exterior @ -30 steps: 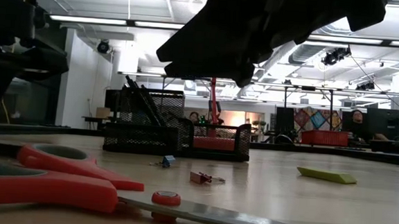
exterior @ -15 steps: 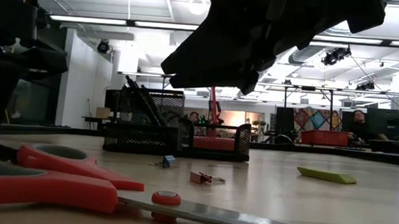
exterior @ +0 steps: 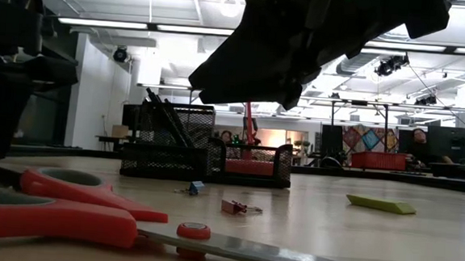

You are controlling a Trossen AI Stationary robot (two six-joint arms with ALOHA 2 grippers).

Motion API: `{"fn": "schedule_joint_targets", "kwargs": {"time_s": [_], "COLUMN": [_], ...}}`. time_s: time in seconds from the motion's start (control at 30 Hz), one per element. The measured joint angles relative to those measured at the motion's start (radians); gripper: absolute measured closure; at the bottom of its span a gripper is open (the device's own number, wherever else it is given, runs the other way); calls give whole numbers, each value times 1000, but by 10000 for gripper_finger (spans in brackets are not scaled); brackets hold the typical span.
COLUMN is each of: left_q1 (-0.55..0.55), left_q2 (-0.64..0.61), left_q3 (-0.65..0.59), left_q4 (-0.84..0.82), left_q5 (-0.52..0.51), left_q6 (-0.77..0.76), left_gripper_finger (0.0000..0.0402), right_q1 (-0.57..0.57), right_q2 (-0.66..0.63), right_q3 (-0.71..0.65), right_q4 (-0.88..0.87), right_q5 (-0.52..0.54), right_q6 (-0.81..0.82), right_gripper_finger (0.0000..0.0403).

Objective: Pick and place office supplies into organizer
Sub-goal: Put the black pen into the desk organizer

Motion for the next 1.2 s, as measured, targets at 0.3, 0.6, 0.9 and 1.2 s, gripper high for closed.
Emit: {"fn": "schedule_joint_targets", "kwargs": {"time_s": [0.3,0.6,0.9,1.2], "left_q1": [16,32,73,71], "left_q2": [0,12,61,60], "left_q3": [-29,-29,-24,-25], "left_q4": [46,69,105,114], "left_q5": [19,45,107,97], "left_q6": [5,39,57,38], "left_gripper_finger": [282,312,351,386], "right_q1": [0,0,1,1], "right_q2": [0,0,0,0], "right_q3": [0,0,0,0], "right_q4": [0,0,-6,-6], "right_q5": [0,11,19,7], "right_q6": [0,0,0,0], "right_gripper_finger": [258,258,258,258]}}
